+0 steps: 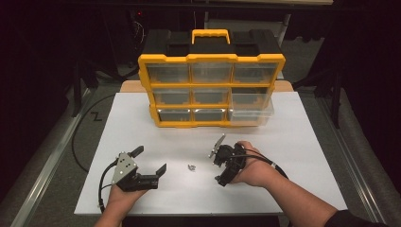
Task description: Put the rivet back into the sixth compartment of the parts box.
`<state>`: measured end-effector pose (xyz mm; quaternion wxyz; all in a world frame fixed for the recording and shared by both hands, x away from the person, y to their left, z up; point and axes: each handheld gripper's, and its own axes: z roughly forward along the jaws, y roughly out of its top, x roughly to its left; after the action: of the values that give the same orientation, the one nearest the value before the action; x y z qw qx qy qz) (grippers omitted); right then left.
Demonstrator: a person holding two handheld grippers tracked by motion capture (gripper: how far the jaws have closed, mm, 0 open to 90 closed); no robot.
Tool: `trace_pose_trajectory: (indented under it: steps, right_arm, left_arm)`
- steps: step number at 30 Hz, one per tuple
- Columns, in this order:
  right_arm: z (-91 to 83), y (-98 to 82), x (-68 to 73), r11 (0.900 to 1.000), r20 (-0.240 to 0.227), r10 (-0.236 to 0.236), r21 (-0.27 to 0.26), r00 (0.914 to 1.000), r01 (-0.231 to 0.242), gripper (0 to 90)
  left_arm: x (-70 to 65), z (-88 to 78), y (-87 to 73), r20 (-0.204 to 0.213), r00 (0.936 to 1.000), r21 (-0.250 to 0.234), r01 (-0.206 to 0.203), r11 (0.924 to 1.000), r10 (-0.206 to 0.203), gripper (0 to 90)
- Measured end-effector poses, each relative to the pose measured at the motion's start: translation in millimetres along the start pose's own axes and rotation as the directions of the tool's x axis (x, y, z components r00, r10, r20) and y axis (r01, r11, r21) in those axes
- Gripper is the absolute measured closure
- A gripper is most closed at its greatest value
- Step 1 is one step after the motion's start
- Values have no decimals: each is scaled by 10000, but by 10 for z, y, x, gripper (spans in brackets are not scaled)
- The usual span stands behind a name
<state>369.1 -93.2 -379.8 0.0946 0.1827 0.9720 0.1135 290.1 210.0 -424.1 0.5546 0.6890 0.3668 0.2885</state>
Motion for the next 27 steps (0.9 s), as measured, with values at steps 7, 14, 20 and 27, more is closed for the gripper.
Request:
trace_pose_trajectory:
  steps: [7, 14, 20, 27]
  right_arm:
    - [9, 144, 27, 9994, -207, -338, -20, 9992, 337, 212]
    - [32, 288, 75, 9972, -280, -739, -107, 9969, 736, 297]
    - [68, 382, 128, 9941, -387, -1079, -195, 9934, 1072, 423]
    - [104, 492, 168, 9903, -702, -1380, -267, 9879, 1364, 534]
  left_arm:
    - [3, -7, 1, -20, 10000, -8, 10, 10000, -10, 4]
    - [3, -15, 2, -35, 10000, -34, 22, 10000, -22, 4]
    - [8, -18, 2, -19, 10000, -34, 18, 10000, -18, 4]
    - [10, -22, 4, -21, 10000, -66, 39, 10000, -39, 4]
